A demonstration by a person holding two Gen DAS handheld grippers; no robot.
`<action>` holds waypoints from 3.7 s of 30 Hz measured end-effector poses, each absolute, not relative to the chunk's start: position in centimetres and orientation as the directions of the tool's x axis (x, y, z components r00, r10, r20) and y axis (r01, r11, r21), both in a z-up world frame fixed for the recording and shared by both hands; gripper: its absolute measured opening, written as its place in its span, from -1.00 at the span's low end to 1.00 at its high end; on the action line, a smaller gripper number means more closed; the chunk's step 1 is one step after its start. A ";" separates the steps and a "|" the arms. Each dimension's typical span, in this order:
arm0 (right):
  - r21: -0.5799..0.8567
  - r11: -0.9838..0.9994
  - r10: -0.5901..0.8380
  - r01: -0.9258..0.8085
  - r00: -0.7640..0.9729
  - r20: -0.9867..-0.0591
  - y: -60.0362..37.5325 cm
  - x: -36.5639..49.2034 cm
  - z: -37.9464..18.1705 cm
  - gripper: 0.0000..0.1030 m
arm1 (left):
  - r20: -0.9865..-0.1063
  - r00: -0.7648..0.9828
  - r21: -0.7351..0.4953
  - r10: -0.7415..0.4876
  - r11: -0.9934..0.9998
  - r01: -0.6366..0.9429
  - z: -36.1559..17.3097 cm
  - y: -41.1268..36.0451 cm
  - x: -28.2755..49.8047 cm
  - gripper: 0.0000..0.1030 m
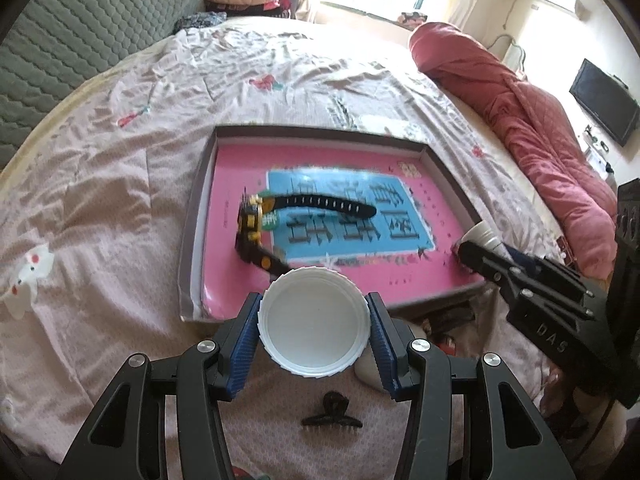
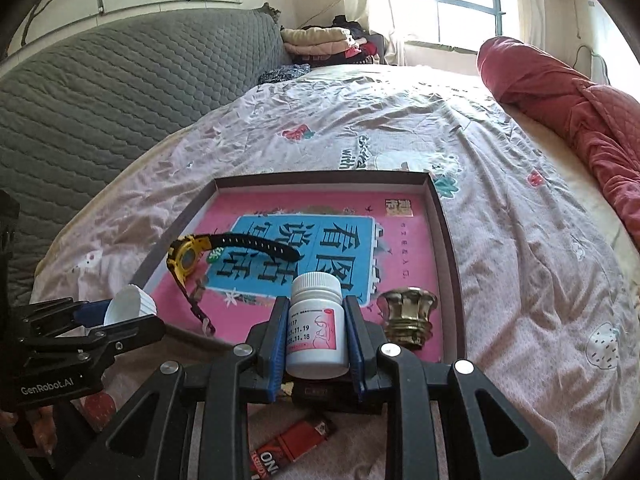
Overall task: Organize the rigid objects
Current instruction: 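Lift the lid toward the tray while the right tool carries the pill bottle over the tray, then carry the lid over the book while the right tool carries the pill bottle inward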
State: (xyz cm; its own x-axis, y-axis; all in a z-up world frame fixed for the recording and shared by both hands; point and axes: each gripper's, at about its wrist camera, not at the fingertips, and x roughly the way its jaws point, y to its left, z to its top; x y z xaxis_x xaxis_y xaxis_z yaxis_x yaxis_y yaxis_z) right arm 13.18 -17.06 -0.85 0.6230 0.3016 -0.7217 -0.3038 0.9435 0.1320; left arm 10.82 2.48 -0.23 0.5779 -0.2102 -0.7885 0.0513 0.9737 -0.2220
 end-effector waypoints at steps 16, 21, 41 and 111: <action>0.137 0.936 0.323 -0.325 0.635 -0.702 -14.6 15.6 0.6 -0.48 | -0.759 0.630 -0.190 -0.165 0.981 0.028 1.5 2.3 13.8 0.02; 0.130 0.937 0.319 -0.324 0.646 -0.694 -14.4 16.3 1.0 -0.48 | -0.752 0.642 -0.182 -0.150 0.983 0.016 1.8 2.4 14.7 0.02; 0.129 0.943 0.312 -0.307 0.681 -0.662 -14.7 18.8 2.2 -0.48 | -0.735 0.662 -0.186 -0.148 0.982 0.013 2.8 1.9 17.6 0.02; 0.062 0.973 0.185 -0.222 0.591 -0.785 -19.2 25.0 -3.8 -0.48 | -0.850 0.483 -0.204 -0.211 0.977 0.068 -3.6 -0.6 21.9 0.02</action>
State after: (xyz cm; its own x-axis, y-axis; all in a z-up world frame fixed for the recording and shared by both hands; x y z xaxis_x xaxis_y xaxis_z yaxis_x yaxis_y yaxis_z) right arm 25.03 -19.15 -3.84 0.5913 0.1850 -0.7849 -0.2215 0.9731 0.0625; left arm 21.86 -0.59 -3.63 0.4833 -0.2114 -0.8496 0.0679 0.9765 -0.2043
